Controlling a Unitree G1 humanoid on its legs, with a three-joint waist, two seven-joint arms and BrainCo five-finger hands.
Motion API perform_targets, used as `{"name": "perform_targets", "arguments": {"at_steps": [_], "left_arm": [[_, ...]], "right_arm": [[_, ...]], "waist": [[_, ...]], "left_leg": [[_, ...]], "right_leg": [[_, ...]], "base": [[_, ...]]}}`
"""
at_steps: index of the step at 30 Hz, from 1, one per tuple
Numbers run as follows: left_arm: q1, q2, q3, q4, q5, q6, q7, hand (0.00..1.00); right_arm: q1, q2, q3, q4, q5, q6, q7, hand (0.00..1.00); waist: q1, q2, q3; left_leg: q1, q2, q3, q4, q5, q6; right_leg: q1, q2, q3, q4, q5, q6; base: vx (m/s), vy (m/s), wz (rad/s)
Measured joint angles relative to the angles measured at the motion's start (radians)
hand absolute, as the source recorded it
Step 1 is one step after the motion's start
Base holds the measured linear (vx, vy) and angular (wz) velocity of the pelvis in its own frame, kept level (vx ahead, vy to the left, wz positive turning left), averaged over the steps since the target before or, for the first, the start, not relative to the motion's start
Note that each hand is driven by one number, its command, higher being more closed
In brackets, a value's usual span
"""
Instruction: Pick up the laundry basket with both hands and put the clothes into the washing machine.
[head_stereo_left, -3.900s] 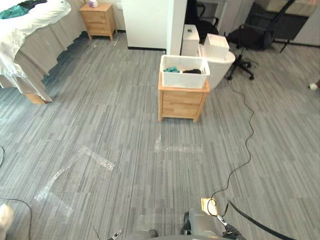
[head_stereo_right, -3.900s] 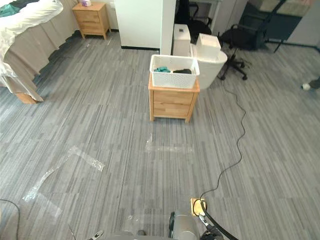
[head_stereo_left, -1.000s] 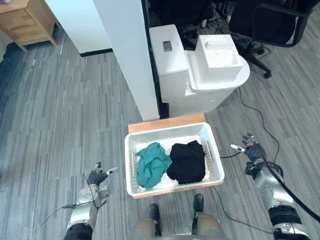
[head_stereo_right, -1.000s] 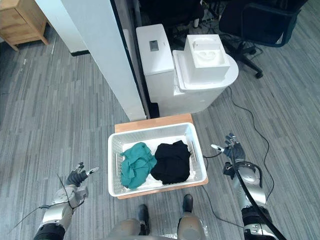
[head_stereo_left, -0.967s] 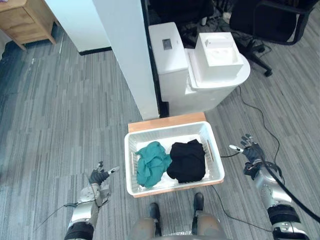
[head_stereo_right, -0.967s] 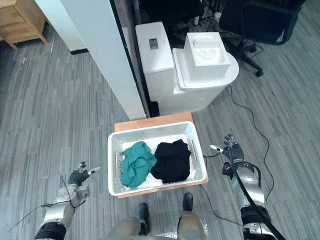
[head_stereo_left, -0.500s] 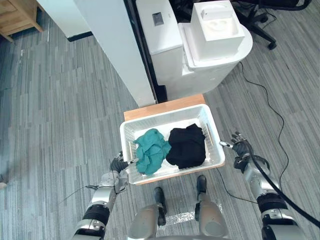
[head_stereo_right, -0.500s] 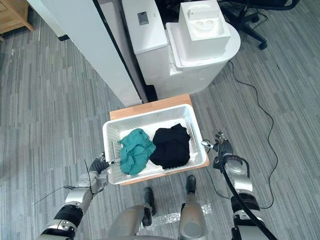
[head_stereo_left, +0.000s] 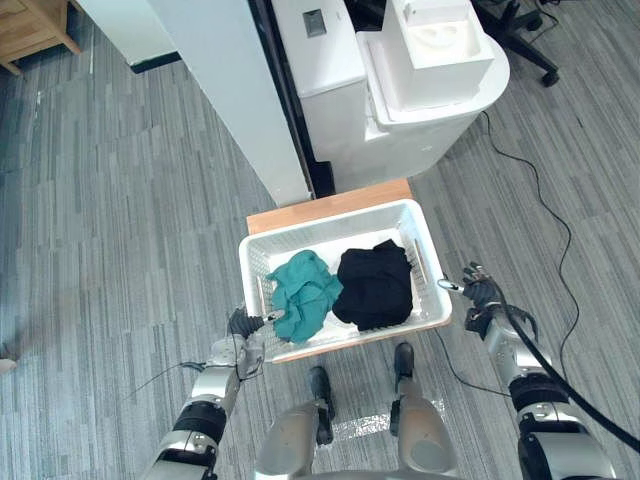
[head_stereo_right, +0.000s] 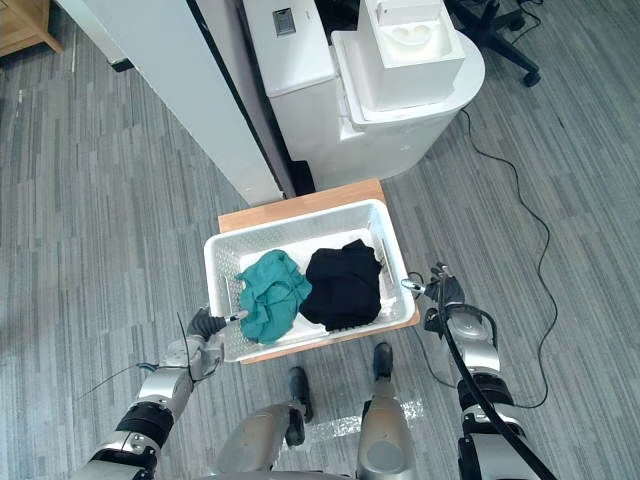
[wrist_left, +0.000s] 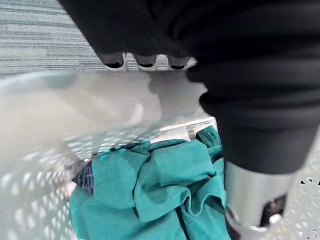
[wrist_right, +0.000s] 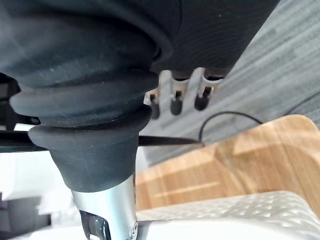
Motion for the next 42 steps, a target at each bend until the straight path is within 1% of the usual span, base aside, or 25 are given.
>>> {"name": "perform_targets", "arguments": {"at_steps": [2, 5, 18, 22, 24, 31, 34, 38, 41, 42], "left_arm": [[-0.007, 0.000, 0.000, -0.017, 0.000, 0.000, 0.003, 0.00], [-0.005, 0.000, 0.000, -0.040, 0.000, 0.000, 0.018, 0.00], [-0.021, 0.003, 0.003, -0.124, 0.000, 0.000, 0.025, 0.00], [-0.051, 0.008, 0.007, -0.156, -0.001, -0.001, 0.042, 0.00], [-0.056, 0.015, 0.007, -0.171, -0.001, -0.002, 0.042, 0.00], [-0.103, 0.024, 0.004, -0.172, -0.010, -0.001, 0.059, 0.00], [-0.118, 0.023, 0.004, -0.175, -0.010, -0.003, 0.067, 0.00], [-0.143, 0.023, 0.000, -0.173, -0.010, -0.008, 0.084, 0.00], [-0.158, 0.021, -0.005, -0.147, -0.010, -0.001, 0.088, 0.00], [-0.159, 0.020, -0.006, -0.137, -0.011, -0.001, 0.089, 1.00]], "right_arm": [[-0.025, 0.000, 0.000, 0.000, -0.001, 0.000, -0.004, 0.00], [-0.041, 0.000, 0.001, -0.001, -0.001, 0.000, -0.004, 0.00], [-0.110, -0.002, 0.009, -0.069, -0.030, 0.001, -0.017, 0.00], [-0.161, -0.027, 0.017, -0.080, -0.030, 0.001, -0.017, 0.00], [-0.177, -0.039, 0.042, -0.081, -0.030, 0.001, -0.017, 0.00], [-0.185, -0.042, 0.055, -0.082, -0.033, 0.001, -0.017, 0.00], [-0.187, -0.041, 0.079, -0.082, -0.041, 0.002, -0.017, 0.00], [-0.206, -0.029, 0.080, -0.080, -0.053, 0.010, -0.017, 0.00], [-0.218, -0.018, 0.080, -0.076, -0.068, 0.016, -0.017, 0.00], [-0.224, -0.018, 0.080, -0.073, -0.073, 0.016, -0.017, 0.00]], "waist": [[0.000, 0.000, 0.022], [0.002, 0.001, 0.026], [0.006, 0.001, 0.049], [0.006, 0.001, 0.078], [0.006, 0.001, 0.079], [0.005, 0.000, 0.081], [0.006, 0.001, 0.082], [0.006, 0.002, 0.098], [0.005, 0.002, 0.098], [0.004, 0.002, 0.098]], "left_leg": [[-0.001, -0.001, 0.001, 0.003, 0.001, 0.001], [-0.010, 0.000, 0.000, 0.005, 0.002, 0.000], [-0.046, 0.001, -0.011, 0.024, 0.002, 0.000], [-0.061, 0.001, -0.015, 0.039, 0.002, 0.000], [-0.077, 0.002, -0.016, 0.045, 0.002, 0.000], [-0.098, 0.003, -0.019, 0.053, 0.002, 0.000], [-0.110, 0.003, -0.021, 0.055, 0.002, 0.000], [-0.122, 0.002, -0.022, 0.058, 0.002, 0.000], [-0.138, 0.001, -0.022, 0.058, 0.002, 0.000], [-0.139, 0.001, -0.022, 0.057, 0.002, 0.000]], "right_leg": [[-0.001, -0.001, 0.005, 0.001, 0.002, -0.002], [-0.010, 0.000, 0.008, 0.003, 0.002, -0.002], [-0.036, 0.000, 0.016, 0.013, 0.002, -0.002], [-0.047, -0.001, 0.033, 0.023, 0.002, -0.002], [-0.062, -0.001, 0.034, 0.028, 0.002, -0.002], [-0.080, -0.001, 0.034, 0.030, 0.003, -0.003], [-0.090, -0.001, 0.034, 0.030, 0.003, -0.003], [-0.101, -0.002, 0.034, 0.032, 0.003, -0.003], [-0.117, -0.002, 0.035, 0.033, 0.003, -0.003], [-0.117, -0.002, 0.035, 0.033, 0.003, -0.003]], "base": [[-0.06, 0.013, -0.02], [-0.05, 0.002, 0.00], [0.00, 0.003, 0.02], [-0.02, 0.008, 0.02], [-0.04, 0.009, 0.02], [0.00, 0.000, 0.00], [0.00, 0.000, 0.00], [0.00, 0.000, 0.00], [0.00, 0.000, 0.00], [0.00, 0.000, 0.00]]}}
